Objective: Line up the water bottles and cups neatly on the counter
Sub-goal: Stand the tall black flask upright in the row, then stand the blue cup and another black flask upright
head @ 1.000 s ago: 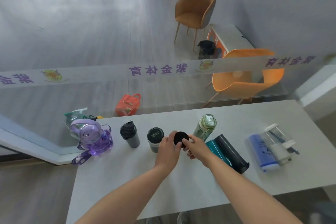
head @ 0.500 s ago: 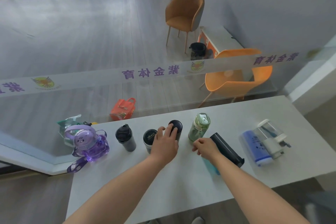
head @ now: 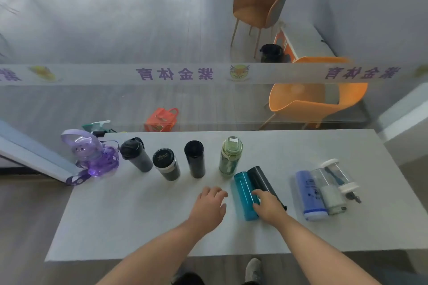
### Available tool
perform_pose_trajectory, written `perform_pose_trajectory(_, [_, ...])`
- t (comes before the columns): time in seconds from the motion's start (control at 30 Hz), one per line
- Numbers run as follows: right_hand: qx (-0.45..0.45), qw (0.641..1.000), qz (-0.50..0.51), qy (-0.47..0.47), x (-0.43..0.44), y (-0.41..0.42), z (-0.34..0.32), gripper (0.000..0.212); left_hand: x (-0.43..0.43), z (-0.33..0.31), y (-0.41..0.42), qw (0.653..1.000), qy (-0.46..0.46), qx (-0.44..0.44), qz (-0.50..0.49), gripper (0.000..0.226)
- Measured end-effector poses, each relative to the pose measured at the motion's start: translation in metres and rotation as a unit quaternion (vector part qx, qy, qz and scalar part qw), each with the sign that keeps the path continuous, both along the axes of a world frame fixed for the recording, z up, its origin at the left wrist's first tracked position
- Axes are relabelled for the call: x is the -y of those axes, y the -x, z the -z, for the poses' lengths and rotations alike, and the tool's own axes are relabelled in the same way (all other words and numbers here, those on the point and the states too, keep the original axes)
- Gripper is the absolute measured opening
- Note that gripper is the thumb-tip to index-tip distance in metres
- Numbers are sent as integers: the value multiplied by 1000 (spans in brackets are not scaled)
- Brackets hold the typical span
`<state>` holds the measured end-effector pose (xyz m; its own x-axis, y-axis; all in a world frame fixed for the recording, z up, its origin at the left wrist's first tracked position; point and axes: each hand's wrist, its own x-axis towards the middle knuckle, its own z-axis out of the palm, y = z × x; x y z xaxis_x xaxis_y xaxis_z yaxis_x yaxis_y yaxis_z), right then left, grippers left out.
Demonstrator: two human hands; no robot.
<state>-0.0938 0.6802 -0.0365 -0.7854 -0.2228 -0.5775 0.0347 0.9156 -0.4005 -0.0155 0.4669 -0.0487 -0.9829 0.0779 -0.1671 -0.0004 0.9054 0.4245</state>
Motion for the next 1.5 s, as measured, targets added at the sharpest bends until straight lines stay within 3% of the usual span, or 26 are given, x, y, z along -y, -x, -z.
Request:
perform_pose_trajectory(0.07, [21, 999, -46, -7, -5, -3, 8, 58, -23, 13, -5, 990, -64, 84, -94, 35])
perform_pose_trajectory(0.2, [33, 992, -119, -20, -18, -6, 24, 68, -77, 35, -4, 929, -191, 174, -263, 48])
perform_pose_trajectory(0.37, [48, 985, -166, 3, -25, -9, 45, 76, -109, 54, -3, 889, -256, 235, -298, 53])
perform_pose_trajectory(0.5, [60, 988, -133, 54, -31, -13, 53, 75, -109, 55, -14, 898, -227, 211, -311, 36])
perform_pose_trajectory(0.7, [190, 970, -110, 106, -30, -5, 29, 79, -87, 23, -33, 916, -202, 181, -296, 37])
perform_pose_trajectory(0.83, [216, 963, -92, 131, -13, 6, 3, 69, -64, -4, -36, 918, -224, 137, -297, 30])
perform_pose_trajectory(1.1, [138, 963, 35, 227, 49, 19, -18, 49, -18, -29, -14, 906, -228, 15, -358, 31])
perform_pose_trajectory(1.27, [121, 952, 78, 269, 72, 22, -20, 40, -2, -25, -3, 922, -180, -14, -342, 31])
perform_pose_trajectory(1.5, [101, 964, 62, 238, 67, 28, -21, 39, -5, -28, -11, 961, -61, -64, -263, 33])
